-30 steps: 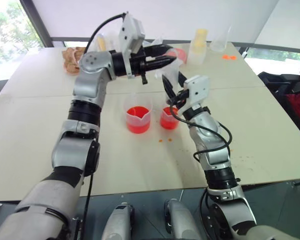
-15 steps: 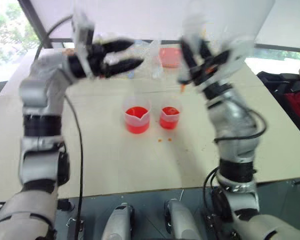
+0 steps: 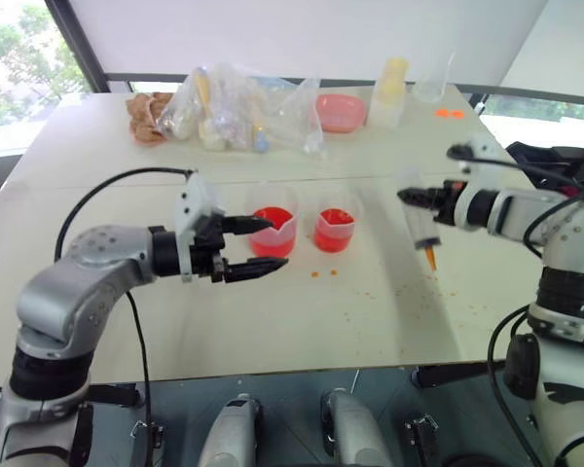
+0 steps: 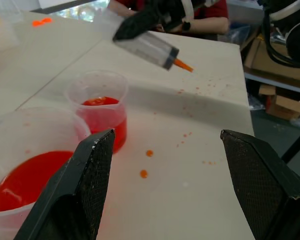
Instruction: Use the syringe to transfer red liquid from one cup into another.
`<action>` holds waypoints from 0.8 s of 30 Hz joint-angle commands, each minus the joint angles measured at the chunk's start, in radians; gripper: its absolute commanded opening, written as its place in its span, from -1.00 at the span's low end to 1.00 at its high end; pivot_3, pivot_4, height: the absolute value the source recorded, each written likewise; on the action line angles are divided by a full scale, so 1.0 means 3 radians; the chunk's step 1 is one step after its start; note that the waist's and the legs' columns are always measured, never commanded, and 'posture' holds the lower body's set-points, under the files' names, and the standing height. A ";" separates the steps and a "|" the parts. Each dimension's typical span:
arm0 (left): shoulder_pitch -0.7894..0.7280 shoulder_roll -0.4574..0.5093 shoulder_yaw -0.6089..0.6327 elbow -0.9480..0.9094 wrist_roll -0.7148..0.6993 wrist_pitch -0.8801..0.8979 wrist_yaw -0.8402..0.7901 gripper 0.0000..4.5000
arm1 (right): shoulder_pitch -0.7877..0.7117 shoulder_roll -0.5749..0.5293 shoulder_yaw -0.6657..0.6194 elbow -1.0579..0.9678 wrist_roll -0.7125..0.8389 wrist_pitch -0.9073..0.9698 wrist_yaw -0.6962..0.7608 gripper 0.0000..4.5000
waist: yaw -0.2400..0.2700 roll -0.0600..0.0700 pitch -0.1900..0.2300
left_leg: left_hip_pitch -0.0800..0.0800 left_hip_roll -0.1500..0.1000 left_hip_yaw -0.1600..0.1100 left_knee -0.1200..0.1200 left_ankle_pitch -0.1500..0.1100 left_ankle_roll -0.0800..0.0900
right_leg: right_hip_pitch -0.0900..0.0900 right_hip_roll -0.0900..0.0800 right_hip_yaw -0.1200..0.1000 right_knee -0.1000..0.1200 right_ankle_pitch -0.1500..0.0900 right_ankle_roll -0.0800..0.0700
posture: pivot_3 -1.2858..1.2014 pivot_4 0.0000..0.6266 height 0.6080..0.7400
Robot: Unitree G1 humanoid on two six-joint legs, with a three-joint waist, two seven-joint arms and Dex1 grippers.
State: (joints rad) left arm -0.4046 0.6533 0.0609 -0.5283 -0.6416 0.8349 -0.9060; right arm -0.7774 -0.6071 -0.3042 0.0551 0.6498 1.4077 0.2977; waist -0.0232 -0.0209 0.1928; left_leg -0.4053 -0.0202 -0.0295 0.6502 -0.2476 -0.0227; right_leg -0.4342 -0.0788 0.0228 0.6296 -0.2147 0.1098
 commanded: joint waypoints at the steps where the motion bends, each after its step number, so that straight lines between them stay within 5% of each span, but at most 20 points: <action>1: 0.0144 -0.0008 -0.0096 -0.0131 0.0102 -0.0167 0.0126 0.55 | -0.0056 0.0074 -0.0081 0.0065 -0.0041 0.0003 -0.0041 -0.38 | 0.0006 0.0000 0.0000 | -0.0001 0.0000 -0.0001 0.0001 0.0000 0.0000 | 0.0000 0.0001 0.0000 0.0000 0.0000 0.0000 | 0.03 -0.52 1.00; 10: 0.0257 -0.0074 -0.0235 0.0008 0.0336 -0.0441 0.0347 0.55 | 0.0087 0.0144 0.0123 0.0353 -0.0385 -0.0342 -0.0064 -0.38 | 0.0028 0.0000 0.0000 | -0.0004 -0.0002 -0.0002 0.0005 0.0000 0.0000 | 0.0003 0.0001 -0.0001 -0.0004 0.0000 0.0000 | 0.03 -0.52 1.00; 16: 0.0218 -0.0126 -0.0248 0.0069 0.0283 -0.0425 0.0402 0.57 | 0.0158 0.0233 0.0031 0.0300 -0.0429 -0.0356 -0.0133 0.95 | 0.0014 0.0000 0.0000 | -0.0003 -0.0002 -0.0002 0.0005 0.0000 0.0000 | 0.0003 0.0001 -0.0002 -0.0004 0.0000 0.0001 | 0.03 -0.52 1.00; 24: 0.0061 0.0043 0.0141 0.0280 -0.0140 -0.0219 0.0199 0.57 | 0.0250 0.0052 0.0097 0.0088 -0.0425 -0.0511 0.0113 0.98 | 0.0020 0.0000 0.0000 | -0.0004 -0.0001 -0.0004 0.0005 0.0000 0.0000 | 0.0003 0.0002 -0.0003 -0.0004 0.0000 0.0001 | 0.03 -0.52 1.00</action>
State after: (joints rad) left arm -0.3665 0.6444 0.0337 -0.4431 -0.6353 0.7578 -0.8276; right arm -0.6961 -0.5547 -0.2603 0.1420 0.5155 1.2823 0.2978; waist -0.0172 -0.0209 0.1928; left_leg -0.4063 -0.0206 -0.0307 0.6517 -0.2476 -0.0227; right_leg -0.4334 -0.0783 0.0217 0.6284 -0.2147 0.1101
